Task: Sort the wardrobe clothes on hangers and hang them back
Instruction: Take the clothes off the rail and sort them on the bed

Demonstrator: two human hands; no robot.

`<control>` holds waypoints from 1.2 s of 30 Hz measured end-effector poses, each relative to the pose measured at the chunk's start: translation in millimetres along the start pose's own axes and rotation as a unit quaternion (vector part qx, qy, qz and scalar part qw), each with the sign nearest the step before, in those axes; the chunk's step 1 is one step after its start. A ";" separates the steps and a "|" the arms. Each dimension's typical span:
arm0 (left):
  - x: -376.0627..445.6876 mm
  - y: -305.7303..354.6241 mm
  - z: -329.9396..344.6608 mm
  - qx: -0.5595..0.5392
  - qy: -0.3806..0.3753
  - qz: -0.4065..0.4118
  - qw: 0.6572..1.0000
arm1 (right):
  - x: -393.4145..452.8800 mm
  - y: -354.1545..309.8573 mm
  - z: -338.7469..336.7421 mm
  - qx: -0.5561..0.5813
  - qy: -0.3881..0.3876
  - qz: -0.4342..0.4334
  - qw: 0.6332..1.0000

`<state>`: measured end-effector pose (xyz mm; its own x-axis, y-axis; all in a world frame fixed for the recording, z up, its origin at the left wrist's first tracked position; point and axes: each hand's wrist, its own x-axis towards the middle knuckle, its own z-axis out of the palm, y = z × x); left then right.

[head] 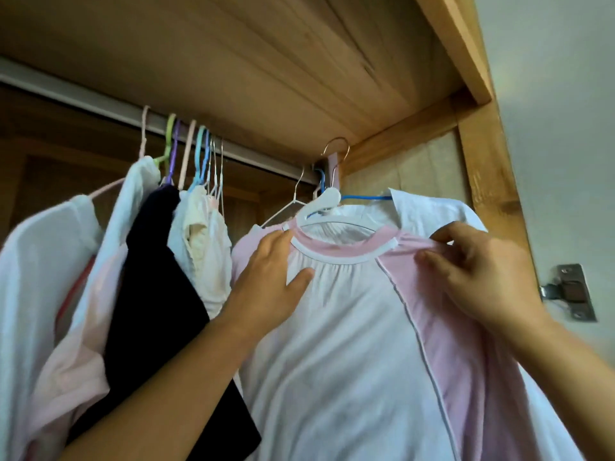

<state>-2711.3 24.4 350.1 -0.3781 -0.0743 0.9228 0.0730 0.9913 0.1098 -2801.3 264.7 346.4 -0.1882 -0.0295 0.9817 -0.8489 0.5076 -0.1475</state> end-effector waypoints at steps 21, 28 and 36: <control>-195.4 128.0 40.3 -0.037 -0.032 0.183 0.982 | -262.3 8.8 -191.9 -0.027 -0.220 0.129 0.967; -305.4 165.8 55.9 -0.095 -0.077 0.143 0.982 | -332.2 -3.8 -253.6 -0.047 -0.266 0.212 0.939; -375.5 257.2 70.9 -0.225 -0.112 0.102 0.963 | -375.1 -1.4 -340.0 -0.190 -0.231 0.322 0.898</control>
<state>-2616.0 315.1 5.7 -0.4986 0.1924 0.8452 0.5397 0.8319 0.1290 -2561.5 567.8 19.3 -0.8391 0.0651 0.5401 -0.2775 0.8027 -0.5279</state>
